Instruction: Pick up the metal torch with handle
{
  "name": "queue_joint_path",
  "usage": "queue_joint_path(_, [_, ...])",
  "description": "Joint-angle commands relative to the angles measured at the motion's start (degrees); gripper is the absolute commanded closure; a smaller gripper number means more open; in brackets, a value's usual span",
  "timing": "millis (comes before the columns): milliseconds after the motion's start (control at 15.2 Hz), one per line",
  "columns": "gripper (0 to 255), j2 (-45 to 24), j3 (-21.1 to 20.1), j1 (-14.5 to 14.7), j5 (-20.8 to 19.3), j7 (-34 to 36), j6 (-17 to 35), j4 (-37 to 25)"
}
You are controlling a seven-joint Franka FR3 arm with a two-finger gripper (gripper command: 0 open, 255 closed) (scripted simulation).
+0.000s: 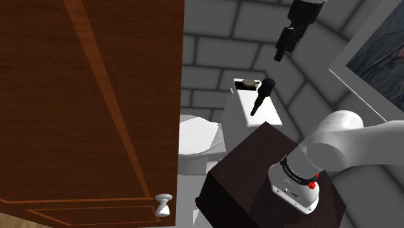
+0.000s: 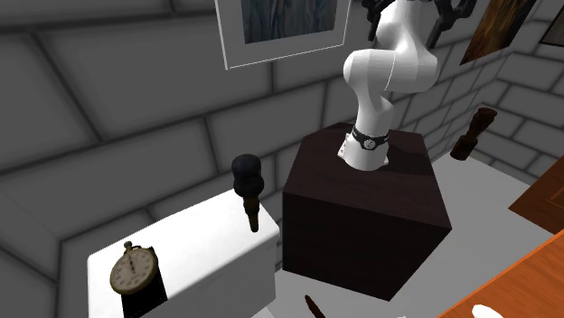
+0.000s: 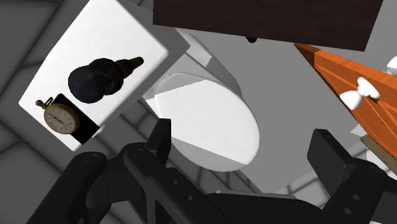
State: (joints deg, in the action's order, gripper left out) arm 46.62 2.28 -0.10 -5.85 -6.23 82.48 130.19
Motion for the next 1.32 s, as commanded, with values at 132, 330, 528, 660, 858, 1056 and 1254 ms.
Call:
queue_joint_path(132, [0, 0.18, 2.13, -0.75, -1.23, -1.33, 3.16, 2.72])
queue_joint_path(330, [0, -0.14, 5.42, -1.97, -3.06, -3.29, 8.04, 6.32])
queue_joint_path(528, [0, -1.22, 8.87, -3.19, -4.87, -5.23, 13.11, 9.31])
queue_joint_path(660, [0, -2.40, 11.25, -4.00, -6.00, -6.54, 16.59, 10.96])
queue_joint_path(858, [0, -4.87, 14.91, -5.14, -7.50, -8.56, 21.99, 12.88])
queue_joint_path(1056, [0, -8.18, 18.75, -5.99, -8.67, -10.68, 27.53, 14.12])
queue_joint_path(1254, [0, -12.33, 22.72, -6.53, -9.27, -13.03, 33.19, 14.67])
